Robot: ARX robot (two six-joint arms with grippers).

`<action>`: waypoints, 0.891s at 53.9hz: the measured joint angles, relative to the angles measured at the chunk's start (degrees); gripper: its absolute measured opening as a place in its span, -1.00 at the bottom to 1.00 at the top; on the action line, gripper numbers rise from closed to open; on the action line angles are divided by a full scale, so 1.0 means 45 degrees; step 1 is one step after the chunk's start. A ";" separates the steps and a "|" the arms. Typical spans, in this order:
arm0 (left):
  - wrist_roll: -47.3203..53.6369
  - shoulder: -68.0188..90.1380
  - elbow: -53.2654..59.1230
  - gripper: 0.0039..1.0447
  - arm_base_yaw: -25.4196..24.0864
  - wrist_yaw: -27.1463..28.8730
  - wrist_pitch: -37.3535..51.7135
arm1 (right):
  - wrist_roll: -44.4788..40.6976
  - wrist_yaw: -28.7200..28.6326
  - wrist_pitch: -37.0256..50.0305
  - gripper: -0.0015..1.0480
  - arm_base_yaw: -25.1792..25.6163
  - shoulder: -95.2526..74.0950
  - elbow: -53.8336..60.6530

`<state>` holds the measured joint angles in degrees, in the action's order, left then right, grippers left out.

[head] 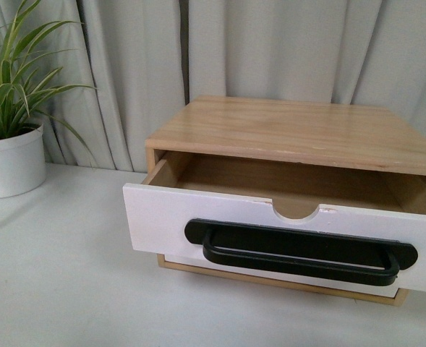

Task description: Pull drawer

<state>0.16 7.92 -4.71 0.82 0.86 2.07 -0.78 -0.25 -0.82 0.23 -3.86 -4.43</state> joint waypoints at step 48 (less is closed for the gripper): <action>-0.0053 -0.1719 0.0918 0.04 -0.0146 -0.0170 -0.0510 | 0.0010 0.0034 0.0136 -0.08 0.0000 0.0811 0.0899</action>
<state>-0.08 0.19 -0.58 0.16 0.10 -0.23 -0.73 -0.10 -0.21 0.23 -0.21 -0.38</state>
